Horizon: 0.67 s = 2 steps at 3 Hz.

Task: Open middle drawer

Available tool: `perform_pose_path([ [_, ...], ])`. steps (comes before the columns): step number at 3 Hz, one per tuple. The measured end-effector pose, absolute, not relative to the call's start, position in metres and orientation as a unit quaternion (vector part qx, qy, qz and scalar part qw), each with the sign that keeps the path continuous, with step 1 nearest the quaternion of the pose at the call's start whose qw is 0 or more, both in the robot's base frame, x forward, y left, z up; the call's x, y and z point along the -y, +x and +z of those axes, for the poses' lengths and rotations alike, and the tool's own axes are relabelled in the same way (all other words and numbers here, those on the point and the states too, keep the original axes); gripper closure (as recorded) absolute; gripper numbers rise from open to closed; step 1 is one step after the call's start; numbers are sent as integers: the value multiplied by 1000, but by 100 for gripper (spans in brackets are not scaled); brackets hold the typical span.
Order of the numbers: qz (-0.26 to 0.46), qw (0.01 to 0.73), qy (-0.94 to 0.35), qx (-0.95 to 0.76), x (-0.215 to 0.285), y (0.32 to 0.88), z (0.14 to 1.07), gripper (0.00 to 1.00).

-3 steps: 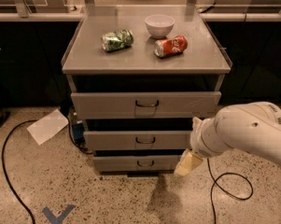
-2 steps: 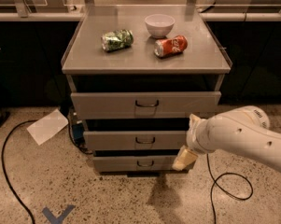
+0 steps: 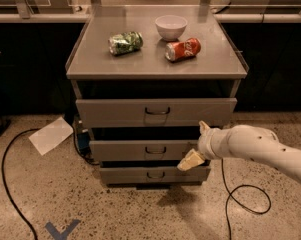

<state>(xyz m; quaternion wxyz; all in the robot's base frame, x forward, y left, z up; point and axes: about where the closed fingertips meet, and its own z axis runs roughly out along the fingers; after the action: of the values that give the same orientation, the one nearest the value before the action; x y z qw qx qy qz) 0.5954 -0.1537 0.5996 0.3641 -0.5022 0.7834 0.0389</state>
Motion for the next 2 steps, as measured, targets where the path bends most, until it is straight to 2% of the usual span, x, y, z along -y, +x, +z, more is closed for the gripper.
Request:
perform_pose_path([
  [1,123,397,-478,-774,154,607,588,0],
  [2,142,399,-492,-760,157,615,560,0],
])
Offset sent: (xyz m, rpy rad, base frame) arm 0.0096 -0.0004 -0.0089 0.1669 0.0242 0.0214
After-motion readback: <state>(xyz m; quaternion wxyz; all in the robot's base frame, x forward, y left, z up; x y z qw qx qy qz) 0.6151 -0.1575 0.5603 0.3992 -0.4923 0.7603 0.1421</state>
